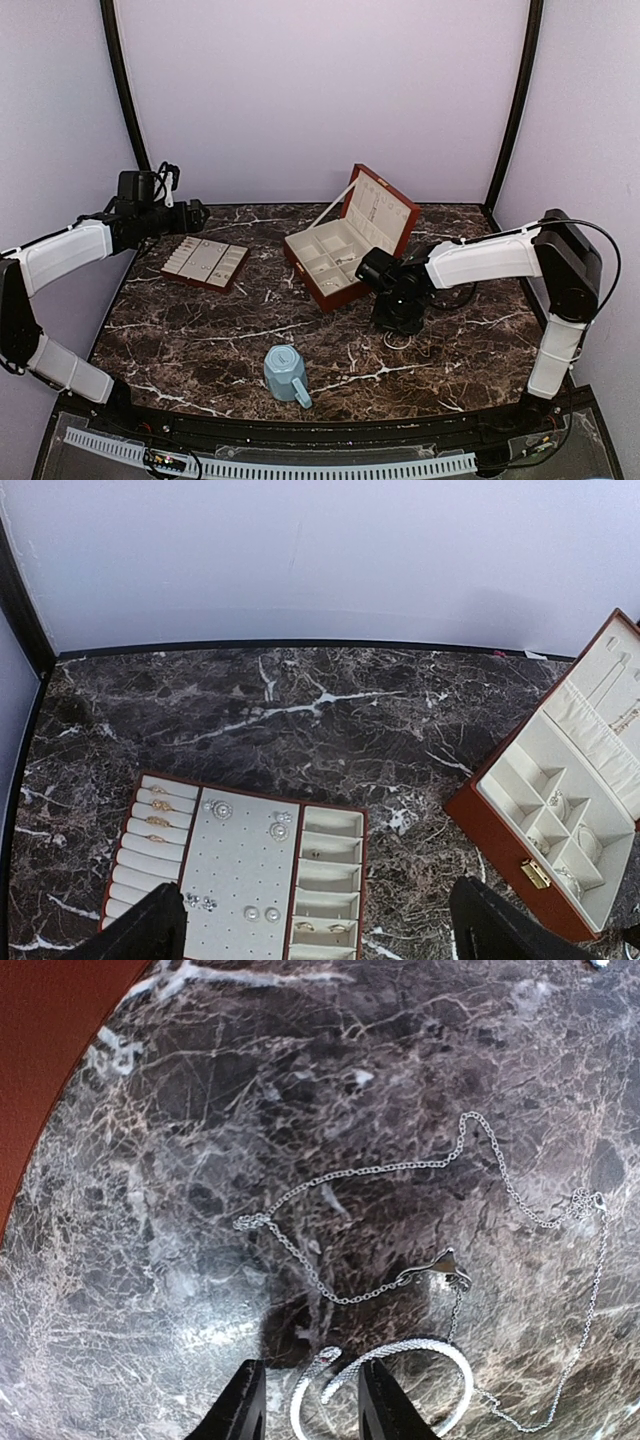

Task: Organize the mixed jewelry
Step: Pick up the bangle from the center of the board.

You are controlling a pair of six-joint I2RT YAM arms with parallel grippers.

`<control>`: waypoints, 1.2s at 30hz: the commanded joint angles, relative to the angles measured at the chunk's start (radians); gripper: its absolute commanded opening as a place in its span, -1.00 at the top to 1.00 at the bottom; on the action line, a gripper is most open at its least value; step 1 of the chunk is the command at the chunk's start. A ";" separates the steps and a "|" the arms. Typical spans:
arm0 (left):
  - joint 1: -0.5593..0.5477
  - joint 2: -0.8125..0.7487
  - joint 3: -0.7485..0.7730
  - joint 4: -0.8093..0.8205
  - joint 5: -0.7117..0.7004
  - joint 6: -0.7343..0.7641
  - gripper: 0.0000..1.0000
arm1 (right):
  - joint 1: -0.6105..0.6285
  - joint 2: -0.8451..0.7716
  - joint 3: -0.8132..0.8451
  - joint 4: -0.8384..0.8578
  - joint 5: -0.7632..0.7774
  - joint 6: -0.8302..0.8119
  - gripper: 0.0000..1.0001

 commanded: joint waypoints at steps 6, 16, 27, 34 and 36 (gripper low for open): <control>-0.004 -0.059 -0.019 0.023 0.011 0.000 -0.89 | 0.016 0.023 0.031 0.035 -0.012 -0.059 0.50; -0.004 -0.063 -0.022 0.025 0.010 -0.002 -0.89 | 0.071 0.057 0.154 -0.056 0.067 -0.092 0.44; -0.004 -0.069 -0.023 0.024 0.008 0.000 -0.89 | 0.054 0.030 0.090 -0.112 0.067 0.014 0.29; -0.004 -0.072 -0.023 0.024 0.003 0.000 -0.89 | 0.045 0.040 0.077 -0.079 0.040 0.000 0.32; -0.004 -0.073 -0.025 0.024 0.005 0.000 -0.89 | 0.044 0.042 0.077 -0.071 0.040 -0.005 0.31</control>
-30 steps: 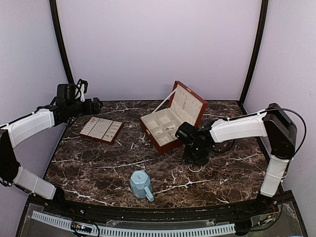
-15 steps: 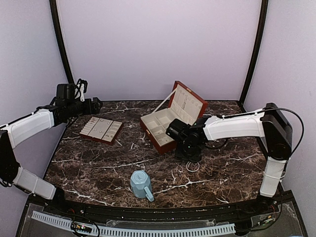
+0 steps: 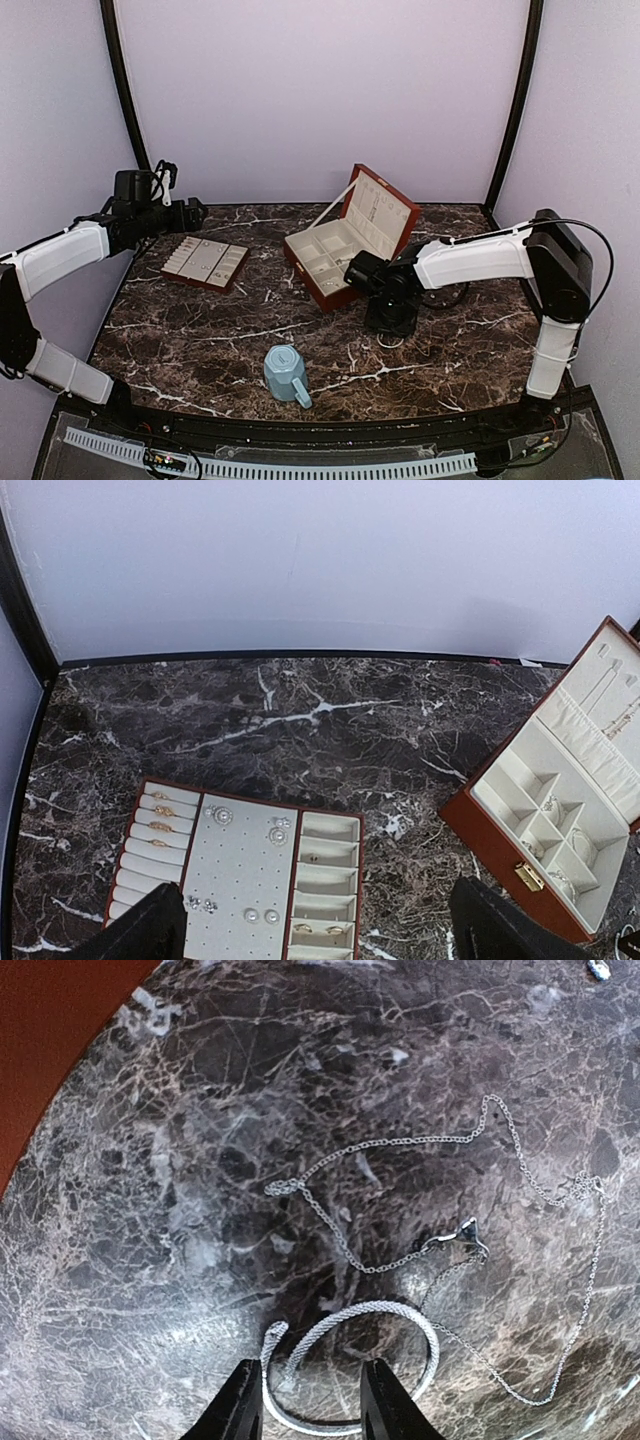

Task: Organize the mixed jewelry
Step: Pick up the bangle from the center of the board.

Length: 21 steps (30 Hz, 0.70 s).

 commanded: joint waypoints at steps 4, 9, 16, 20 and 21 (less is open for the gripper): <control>-0.004 -0.040 -0.013 0.018 0.004 -0.002 -0.89 | -0.004 0.002 0.002 0.032 -0.009 -0.012 0.30; -0.004 -0.039 -0.014 0.020 0.008 -0.003 -0.89 | -0.005 0.022 0.017 0.033 -0.010 -0.028 0.33; -0.004 -0.039 -0.014 0.020 0.005 -0.002 -0.89 | -0.012 0.039 0.020 0.039 -0.021 -0.035 0.42; -0.004 -0.040 -0.014 0.017 0.001 0.001 -0.89 | -0.016 0.053 0.028 0.043 -0.026 -0.044 0.45; -0.004 -0.040 -0.014 0.018 0.000 0.001 -0.89 | -0.016 0.057 0.031 0.043 -0.025 -0.047 0.46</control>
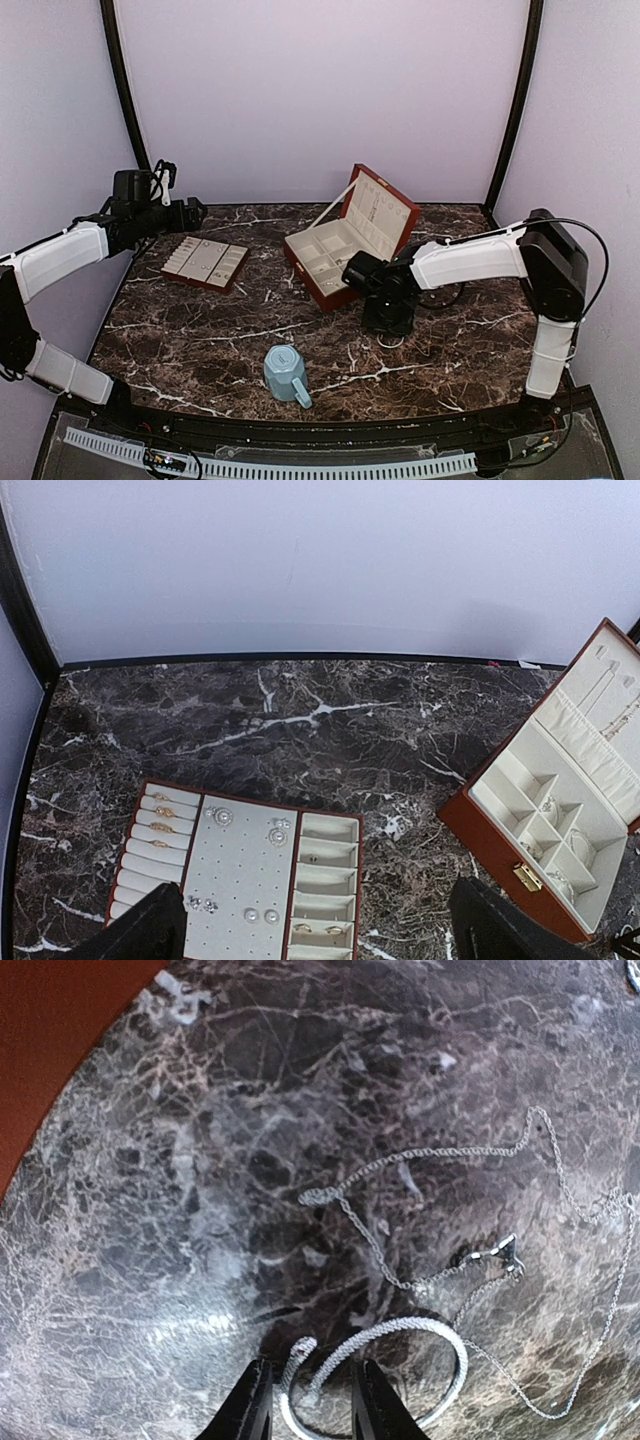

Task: Organize the mixed jewelry
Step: Pick up the bangle from the center of the board.

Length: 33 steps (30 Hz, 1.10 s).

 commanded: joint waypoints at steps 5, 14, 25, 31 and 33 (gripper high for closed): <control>-0.004 -0.029 -0.010 0.017 -0.001 0.002 -0.89 | -0.007 0.050 0.038 0.008 -0.003 -0.027 0.58; -0.004 -0.027 -0.013 0.019 -0.002 0.002 -0.89 | -0.007 0.039 0.033 0.032 -0.007 -0.048 0.81; -0.004 -0.021 -0.013 0.020 -0.006 0.002 -0.89 | 0.001 -0.020 0.029 0.050 0.032 -0.075 0.97; -0.004 -0.013 -0.012 0.018 -0.008 0.003 -0.89 | 0.004 -0.075 0.019 0.051 0.043 -0.085 1.00; -0.004 -0.009 -0.012 0.017 -0.009 0.003 -0.89 | 0.005 -0.092 0.016 0.051 0.045 -0.087 1.00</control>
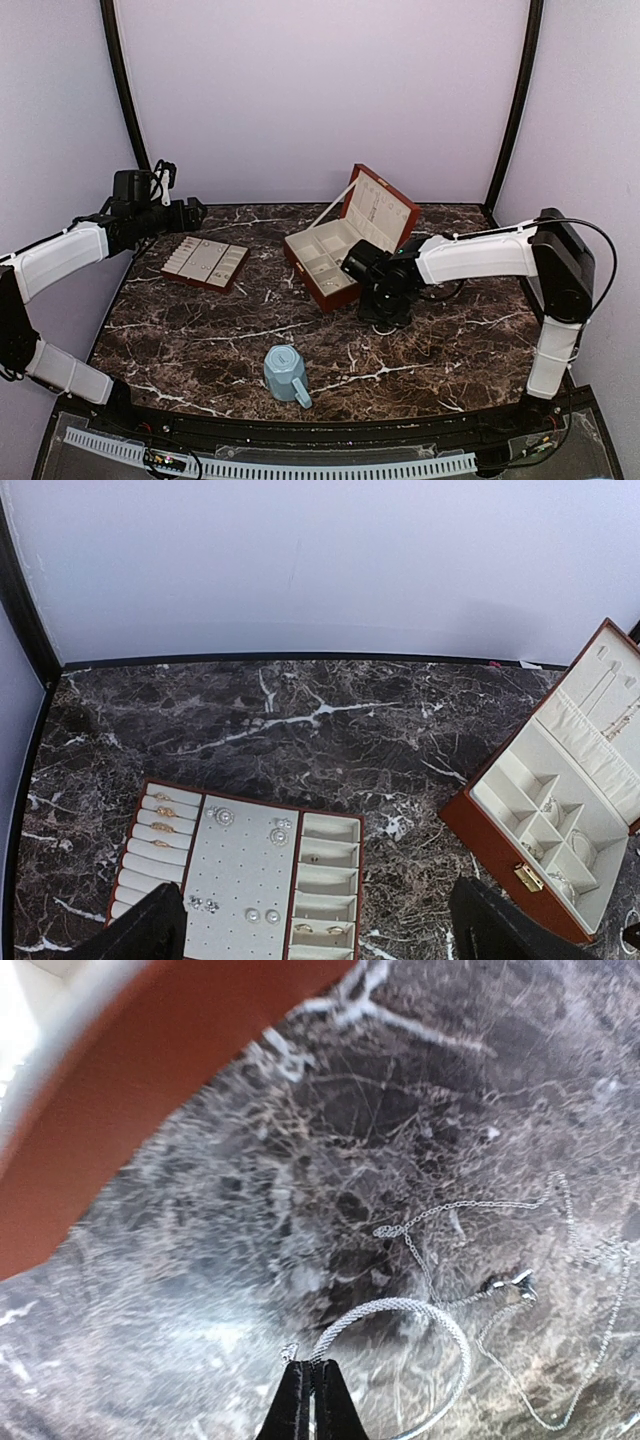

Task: Organize the mixed jewelry
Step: Pick up the bangle from the center of the board.

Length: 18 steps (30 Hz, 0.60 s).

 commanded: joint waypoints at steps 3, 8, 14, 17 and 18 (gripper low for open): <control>-0.002 -0.005 -0.011 0.018 -0.004 0.002 -0.89 | 0.006 -0.086 -0.012 0.006 0.037 -0.011 1.00; -0.002 0.002 -0.010 0.018 -0.007 0.002 -0.89 | 0.004 -0.111 0.041 -0.015 0.063 -0.033 1.00; -0.002 0.004 -0.010 0.017 -0.005 -0.001 -0.89 | -0.013 -0.078 0.190 -0.066 0.091 -0.099 1.00; -0.002 0.003 -0.010 0.017 -0.009 0.000 -0.89 | -0.026 -0.051 0.256 -0.088 0.095 -0.135 1.00; -0.002 0.002 -0.010 0.017 -0.009 0.000 -0.89 | -0.029 -0.043 0.269 -0.093 0.095 -0.146 1.00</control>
